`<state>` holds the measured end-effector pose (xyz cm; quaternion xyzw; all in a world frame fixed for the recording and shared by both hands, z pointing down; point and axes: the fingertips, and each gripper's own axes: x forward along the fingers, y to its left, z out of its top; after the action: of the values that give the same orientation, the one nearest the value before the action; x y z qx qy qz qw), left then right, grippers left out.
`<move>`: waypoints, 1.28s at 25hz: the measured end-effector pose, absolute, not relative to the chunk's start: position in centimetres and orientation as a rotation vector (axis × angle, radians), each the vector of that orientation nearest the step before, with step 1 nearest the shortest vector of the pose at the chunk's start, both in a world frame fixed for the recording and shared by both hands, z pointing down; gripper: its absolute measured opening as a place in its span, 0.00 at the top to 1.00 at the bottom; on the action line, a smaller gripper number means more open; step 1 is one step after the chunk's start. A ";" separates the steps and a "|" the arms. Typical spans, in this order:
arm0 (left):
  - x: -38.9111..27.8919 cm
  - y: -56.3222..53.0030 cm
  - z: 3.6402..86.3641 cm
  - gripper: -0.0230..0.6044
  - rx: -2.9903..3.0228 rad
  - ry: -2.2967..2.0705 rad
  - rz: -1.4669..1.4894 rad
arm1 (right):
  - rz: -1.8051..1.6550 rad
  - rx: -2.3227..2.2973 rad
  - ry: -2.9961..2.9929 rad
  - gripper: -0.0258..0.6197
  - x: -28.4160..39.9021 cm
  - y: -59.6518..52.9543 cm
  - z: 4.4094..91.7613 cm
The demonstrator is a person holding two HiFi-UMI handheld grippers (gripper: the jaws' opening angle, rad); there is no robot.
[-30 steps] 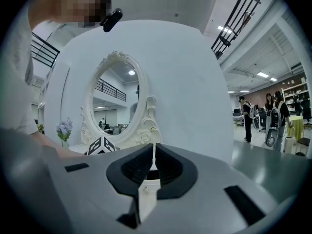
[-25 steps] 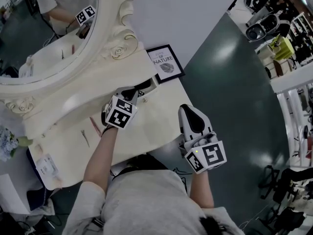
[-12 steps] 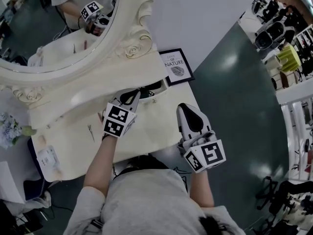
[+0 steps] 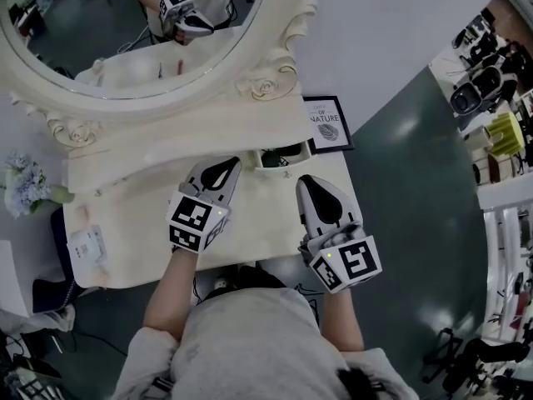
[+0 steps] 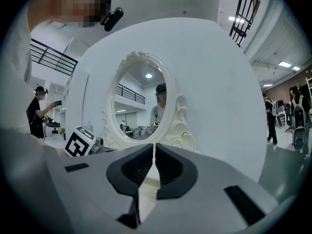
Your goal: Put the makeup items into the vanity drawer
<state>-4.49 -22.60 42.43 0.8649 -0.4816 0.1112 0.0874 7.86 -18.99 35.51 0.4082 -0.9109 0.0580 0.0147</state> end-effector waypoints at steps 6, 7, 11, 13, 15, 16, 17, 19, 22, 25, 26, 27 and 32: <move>-7.5 -19.8 39.5 0.94 2.566 -1.539 0.247 | 0.168 1.161 -2.889 0.92 4.3 -18.1 34.9; -8.0 -19.3 39.0 0.94 2.564 -1.559 0.231 | 0.166 1.144 -2.897 0.92 3.8 -18.0 34.7; -10.1 -17.4 37.4 0.94 2.546 -1.644 0.188 | 0.154 1.080 -2.928 0.92 1.8 -17.3 34.2; -11.2 -16.3 36.7 0.94 2.537 -1.688 0.172 | 0.148 1.051 -2.943 0.92 0.8 -16.8 33.9; -12.2 -15.2 35.9 0.94 2.525 -1.729 0.148 | 0.139 1.022 -2.958 0.92 -0.2 -16.4 33.6; -12.8 -14.7 35.4 0.94 2.518 -1.751 0.131 | 0.135 1.008 -2.965 0.92 -0.6 -16.1 33.4; -13.3 -14.1 34.9 0.94 2.509 -1.773 0.113 | 0.131 0.993 -2.972 0.92 -1.0 -15.8 33.2; -14.4 -13.0 33.9 0.94 2.490 -1.821 0.083 | 0.123 0.963 -2.984 0.92 -1.8 -15.3 32.8; -16.0 -11.3 32.8 0.94 2.465 -1.893 0.058 | 0.109 0.920 -3.003 0.92 -3.0 -14.5 32.3; -17.5 -9.7 32.1 0.94 2.428 -1.949 0.020 | 0.095 0.883 -3.018 0.92 -4.0 -13.5 31.8; -17.9 -9.1 31.8 0.94 2.412 -1.964 0.007 | 0.090 0.873 -3.021 0.92 -4.3 -13.2 31.7; -18.3 -8.5 31.4 0.94 2.398 -1.978 -0.004 | 0.085 0.864 -3.024 0.92 -4.6 -12.8 31.6; -19.6 -5.8 30.1 0.94 2.373 -2.044 -0.020 | 0.063 0.834 -3.039 0.92 -5.7 -10.8 30.8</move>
<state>-19.61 -5.82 30.09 0.7576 -0.6526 -0.0065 0.0047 -5.72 -10.82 30.82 0.2647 -0.9641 0.0199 -0.0054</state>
